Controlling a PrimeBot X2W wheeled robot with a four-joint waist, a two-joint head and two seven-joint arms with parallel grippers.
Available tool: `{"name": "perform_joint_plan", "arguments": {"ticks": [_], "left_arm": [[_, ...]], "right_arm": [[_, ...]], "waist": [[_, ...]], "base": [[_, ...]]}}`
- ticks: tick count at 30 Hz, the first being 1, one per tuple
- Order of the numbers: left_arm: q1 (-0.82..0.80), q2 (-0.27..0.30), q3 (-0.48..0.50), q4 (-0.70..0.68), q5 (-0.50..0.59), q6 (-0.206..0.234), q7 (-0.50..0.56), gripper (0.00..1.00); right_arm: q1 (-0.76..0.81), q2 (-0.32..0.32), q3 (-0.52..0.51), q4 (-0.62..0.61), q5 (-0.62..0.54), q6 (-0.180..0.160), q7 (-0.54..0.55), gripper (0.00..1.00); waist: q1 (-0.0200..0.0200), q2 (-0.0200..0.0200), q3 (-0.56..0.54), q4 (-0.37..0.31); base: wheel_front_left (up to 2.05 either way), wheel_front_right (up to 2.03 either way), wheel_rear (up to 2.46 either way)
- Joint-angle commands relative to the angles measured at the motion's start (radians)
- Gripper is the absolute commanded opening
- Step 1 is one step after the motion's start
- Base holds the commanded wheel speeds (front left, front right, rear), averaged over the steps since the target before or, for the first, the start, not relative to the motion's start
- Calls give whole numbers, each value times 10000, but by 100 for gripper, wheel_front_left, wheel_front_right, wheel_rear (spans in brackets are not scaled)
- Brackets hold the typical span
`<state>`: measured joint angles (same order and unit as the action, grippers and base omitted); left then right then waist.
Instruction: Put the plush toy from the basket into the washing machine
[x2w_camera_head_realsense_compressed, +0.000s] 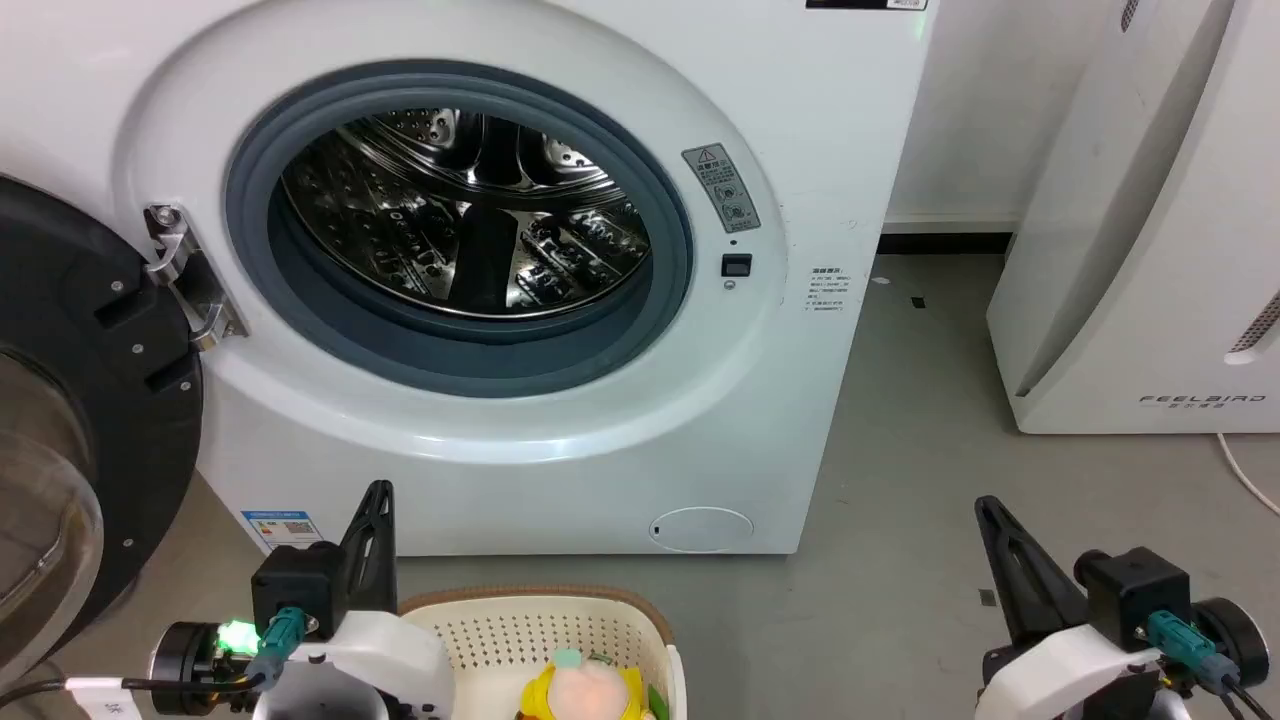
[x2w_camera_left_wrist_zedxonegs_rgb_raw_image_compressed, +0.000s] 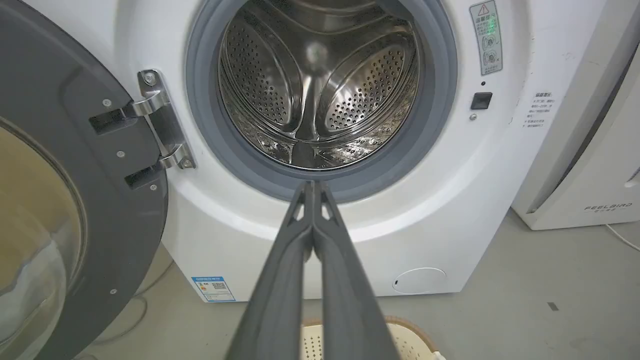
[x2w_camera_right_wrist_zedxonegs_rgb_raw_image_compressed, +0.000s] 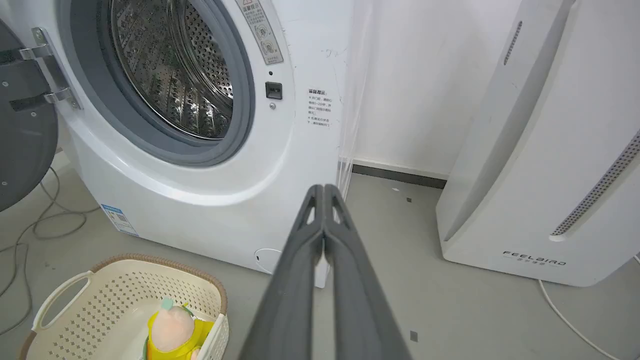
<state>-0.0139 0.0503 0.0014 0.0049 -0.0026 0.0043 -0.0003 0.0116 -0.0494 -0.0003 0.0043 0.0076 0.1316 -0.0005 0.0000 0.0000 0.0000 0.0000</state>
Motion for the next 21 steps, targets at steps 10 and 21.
{"name": "perform_joint_plan", "arguments": {"ticks": [10, 21], "left_arm": [[139, -1, -14, -49, 26, -43, 3, 0], [139, -1, -14, -49, 26, -43, 3, 0]], "right_arm": [[-116, -8, 3, -43, -76, -9, 5, 0], [-116, -8, 3, -43, -76, -9, 5, 0]], "waist": [[0, 0, 0, 0], [0, 0, 0, 0]], "base": [[0, 0, 0], [0, 0, 0]]}}
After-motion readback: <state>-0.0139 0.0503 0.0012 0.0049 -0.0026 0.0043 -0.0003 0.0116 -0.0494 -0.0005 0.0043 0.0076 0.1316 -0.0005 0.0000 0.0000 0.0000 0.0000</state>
